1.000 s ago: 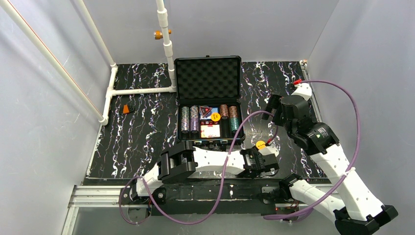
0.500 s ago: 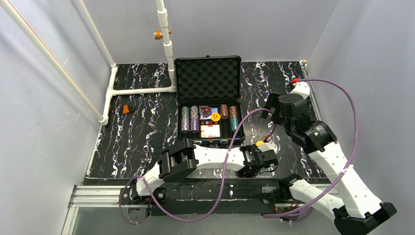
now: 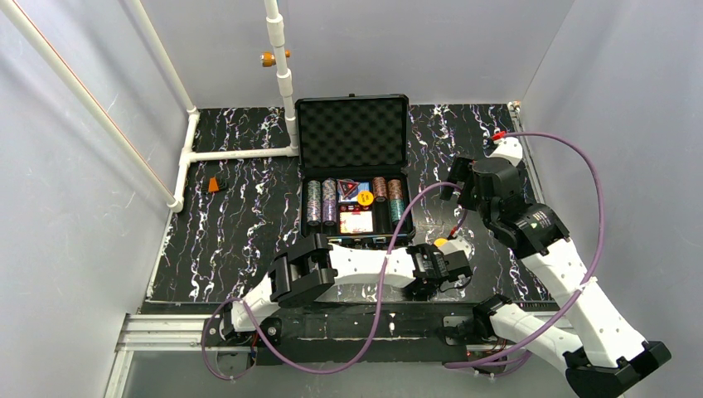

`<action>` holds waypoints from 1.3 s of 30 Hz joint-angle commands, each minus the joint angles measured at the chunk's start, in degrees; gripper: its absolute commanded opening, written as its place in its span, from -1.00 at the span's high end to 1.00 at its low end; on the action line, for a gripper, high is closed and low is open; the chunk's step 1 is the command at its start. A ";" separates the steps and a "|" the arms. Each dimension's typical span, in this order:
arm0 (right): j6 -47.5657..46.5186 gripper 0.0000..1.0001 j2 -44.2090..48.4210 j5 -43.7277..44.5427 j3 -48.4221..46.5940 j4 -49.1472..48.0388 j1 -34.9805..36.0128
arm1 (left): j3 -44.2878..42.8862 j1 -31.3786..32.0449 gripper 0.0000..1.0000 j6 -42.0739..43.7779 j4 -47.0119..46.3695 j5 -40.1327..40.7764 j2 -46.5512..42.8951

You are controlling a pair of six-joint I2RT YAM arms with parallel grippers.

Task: Pack up texas hold em set

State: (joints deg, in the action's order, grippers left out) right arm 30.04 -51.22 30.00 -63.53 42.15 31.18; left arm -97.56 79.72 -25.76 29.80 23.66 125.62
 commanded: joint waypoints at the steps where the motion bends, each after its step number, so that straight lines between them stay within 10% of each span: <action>1: -0.41 -0.97 -0.06 -0.02 -0.57 -2.25 -0.07 | -1.68 -0.65 0.34 -0.70 0.27 0.07 1.07; 9: -0.47 -0.97 -0.34 -0.29 -0.37 -2.46 -0.07 | -1.89 -0.95 0.45 -0.43 0.25 0.33 1.47; 15: -0.53 -0.97 -0.47 -0.27 -0.54 -2.59 -0.07 | -1.70 -0.97 1.00 -0.17 0.18 0.84 1.45; 39: -0.61 -0.97 -5.29 -0.02 -7.22 -5.50 -0.07 | 5.07 -1.07 1.00 0.97 1.65 5.84 -14.33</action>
State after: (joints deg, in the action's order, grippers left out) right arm 29.71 -55.92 29.63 -68.20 40.03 31.20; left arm -92.79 79.18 -25.15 29.50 25.89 117.56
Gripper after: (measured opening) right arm 0.983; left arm 0.145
